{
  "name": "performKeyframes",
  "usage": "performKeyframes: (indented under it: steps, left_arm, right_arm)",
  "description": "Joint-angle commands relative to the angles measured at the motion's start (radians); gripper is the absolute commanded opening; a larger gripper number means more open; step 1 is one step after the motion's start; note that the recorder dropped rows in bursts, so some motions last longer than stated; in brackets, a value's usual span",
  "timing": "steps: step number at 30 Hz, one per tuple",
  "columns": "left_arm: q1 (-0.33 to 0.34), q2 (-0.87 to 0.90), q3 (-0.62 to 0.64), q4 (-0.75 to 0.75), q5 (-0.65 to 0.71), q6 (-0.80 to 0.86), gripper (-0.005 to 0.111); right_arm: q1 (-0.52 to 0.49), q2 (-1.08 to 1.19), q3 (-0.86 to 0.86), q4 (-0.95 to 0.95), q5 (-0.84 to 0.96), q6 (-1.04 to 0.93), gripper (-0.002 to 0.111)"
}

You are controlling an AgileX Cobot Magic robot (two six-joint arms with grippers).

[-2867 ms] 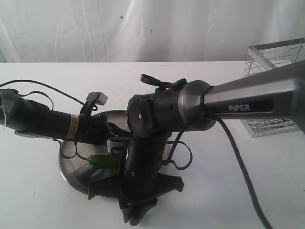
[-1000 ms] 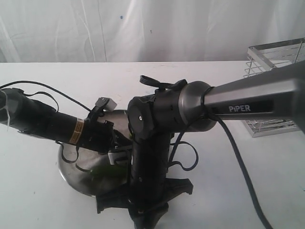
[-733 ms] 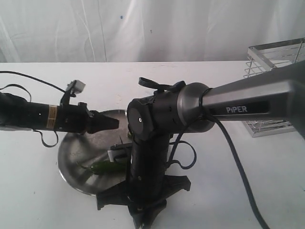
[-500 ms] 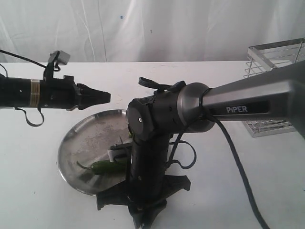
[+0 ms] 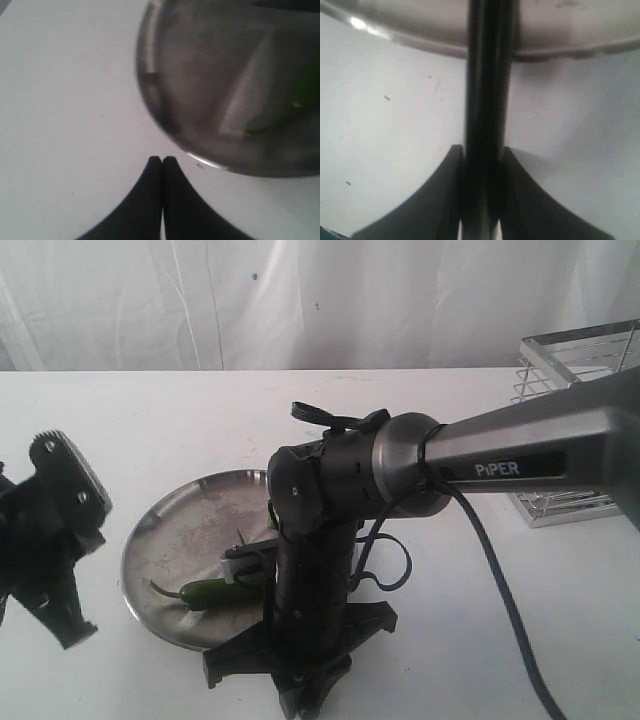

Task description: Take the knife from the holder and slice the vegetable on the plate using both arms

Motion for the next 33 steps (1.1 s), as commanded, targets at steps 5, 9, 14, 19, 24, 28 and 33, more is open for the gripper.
performKeyframes:
  steps: [5, 9, 14, 19, 24, 28, 33]
  left_arm:
    - [-0.025, -0.104, 0.035, 0.010, -0.374, 0.471, 0.000]
    - [-0.025, -0.196, 0.035, 0.010, -0.523, 0.556, 0.000]
    - [-0.025, -0.366, 0.035, -0.106, -0.381, 0.214, 0.000]
    - [-0.025, -0.428, -0.008, -0.146, 0.123, -0.233, 0.000]
    - [-0.025, -0.182, -0.037, -0.187, 0.145, -0.311, 0.000]
    - [-0.020, 0.066, -0.082, -0.196, 0.048, -0.312, 0.000]
    - [-0.020, 0.077, -0.117, -0.002, -0.147, -0.400, 0.000]
  right_arm:
    - [-0.004, 0.006, -0.001, -0.018, -0.021, -0.033, 0.000]
    - [-0.004, 0.006, -0.001, -0.018, -0.021, -0.040, 0.000]
    - [-0.004, 0.006, -0.001, -0.018, -0.030, -0.042, 0.000]
    - [-0.004, 0.006, -0.001, -0.018, -0.030, -0.048, 0.000]
    - [-0.004, 0.006, -0.001, -0.015, -0.028, -0.048, 0.000]
    - [-0.004, 0.006, -0.001, -0.014, -0.023, -0.048, 0.000]
    - [-0.004, 0.006, -0.001, -0.014, -0.023, -0.064, 0.000]
